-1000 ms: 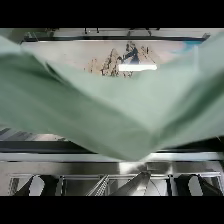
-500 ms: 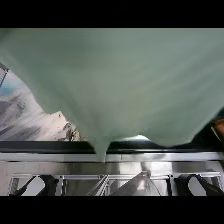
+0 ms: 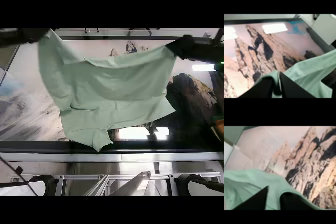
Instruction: Fold the shirts.
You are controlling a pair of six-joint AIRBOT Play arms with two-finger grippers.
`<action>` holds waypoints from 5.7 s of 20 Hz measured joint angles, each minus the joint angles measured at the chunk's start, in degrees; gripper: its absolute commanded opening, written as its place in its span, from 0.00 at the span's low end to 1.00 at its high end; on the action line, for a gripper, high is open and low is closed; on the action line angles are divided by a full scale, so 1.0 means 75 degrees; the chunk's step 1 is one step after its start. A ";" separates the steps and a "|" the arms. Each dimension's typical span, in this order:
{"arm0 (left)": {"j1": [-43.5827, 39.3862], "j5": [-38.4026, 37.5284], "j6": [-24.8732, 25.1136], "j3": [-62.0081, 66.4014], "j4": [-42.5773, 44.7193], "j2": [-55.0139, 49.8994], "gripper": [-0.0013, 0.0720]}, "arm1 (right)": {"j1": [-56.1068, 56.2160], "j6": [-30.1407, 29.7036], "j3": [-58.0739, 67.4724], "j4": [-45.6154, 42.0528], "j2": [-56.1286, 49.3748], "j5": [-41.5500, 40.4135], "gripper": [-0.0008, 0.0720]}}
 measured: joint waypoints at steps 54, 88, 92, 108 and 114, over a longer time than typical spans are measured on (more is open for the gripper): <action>0.0484 -0.2798 -0.2699 -0.4497 0.3652 -0.1507 0.04 | -0.1693 -0.0044 -0.0691 -0.2702 -0.4042 0.4663 0.03; 0.2022 -0.4934 -0.0251 -0.2025 -0.2626 0.1912 0.06 | -0.1492 -0.0793 -0.2806 0.0609 0.4109 0.0793 0.03; 0.1102 -0.4132 -0.0149 -0.2294 -0.1040 -0.0370 0.04 | -0.0571 -0.1186 -0.3917 0.0699 0.2235 -0.0906 0.03; 0.0970 -0.2897 -0.1874 0.2669 -0.0743 -0.5109 0.05 | -0.1641 -0.3232 -0.1346 0.4057 -0.3042 0.0574 0.02; 0.1107 -0.3518 -0.1784 0.2468 0.0187 -0.5196 0.04 | -0.1865 -0.3246 -0.1241 0.2868 -0.3351 0.1545 0.03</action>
